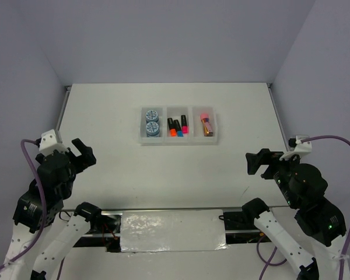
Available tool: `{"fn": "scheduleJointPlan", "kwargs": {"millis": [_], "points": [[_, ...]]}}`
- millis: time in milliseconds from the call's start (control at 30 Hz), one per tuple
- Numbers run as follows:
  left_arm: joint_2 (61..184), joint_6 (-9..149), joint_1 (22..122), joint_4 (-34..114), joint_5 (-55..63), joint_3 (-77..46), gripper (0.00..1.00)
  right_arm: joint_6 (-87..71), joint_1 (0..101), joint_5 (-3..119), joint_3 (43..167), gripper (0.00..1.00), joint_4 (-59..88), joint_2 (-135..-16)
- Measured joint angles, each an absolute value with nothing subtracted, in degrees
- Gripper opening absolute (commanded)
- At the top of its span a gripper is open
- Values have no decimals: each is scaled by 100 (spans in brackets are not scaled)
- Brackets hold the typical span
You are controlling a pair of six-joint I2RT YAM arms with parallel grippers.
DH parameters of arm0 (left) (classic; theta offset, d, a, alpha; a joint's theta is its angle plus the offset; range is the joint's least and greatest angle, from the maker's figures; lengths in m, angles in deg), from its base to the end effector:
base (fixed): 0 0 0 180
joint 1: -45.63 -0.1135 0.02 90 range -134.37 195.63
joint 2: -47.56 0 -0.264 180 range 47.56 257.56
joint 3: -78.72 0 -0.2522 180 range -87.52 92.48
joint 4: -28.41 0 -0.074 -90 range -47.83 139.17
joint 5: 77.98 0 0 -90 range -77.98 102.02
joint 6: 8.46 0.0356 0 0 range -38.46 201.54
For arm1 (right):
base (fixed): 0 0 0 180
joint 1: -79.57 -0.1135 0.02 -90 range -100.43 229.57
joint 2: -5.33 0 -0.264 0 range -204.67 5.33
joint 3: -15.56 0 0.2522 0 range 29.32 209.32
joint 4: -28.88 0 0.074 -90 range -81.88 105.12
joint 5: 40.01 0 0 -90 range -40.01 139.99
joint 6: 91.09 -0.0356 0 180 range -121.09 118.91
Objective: Sort the stationery into containers
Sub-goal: Reset both arms
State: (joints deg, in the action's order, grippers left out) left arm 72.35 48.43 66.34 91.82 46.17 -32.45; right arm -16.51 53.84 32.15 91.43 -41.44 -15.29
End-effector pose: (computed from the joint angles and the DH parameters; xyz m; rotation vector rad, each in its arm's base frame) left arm 0.0625 -0.0023 0.3652 -0.5862 1.7543 -0.0845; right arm 0.0235 -0.0008 0.3856 0.0543 1.8257 0.2219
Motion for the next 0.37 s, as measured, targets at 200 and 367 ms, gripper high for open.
{"fn": "scheduleJointPlan", "kwargs": {"millis": [200,367], "points": [[7358,4848,6634,9173,4617,-3245,99,-1739,5384,3239,9066,100,-4058,-1584],[7371,4857,6634,9121,4619,-3245,99,-1822,5384,3289,8950,100,-3934,-1717]]}}
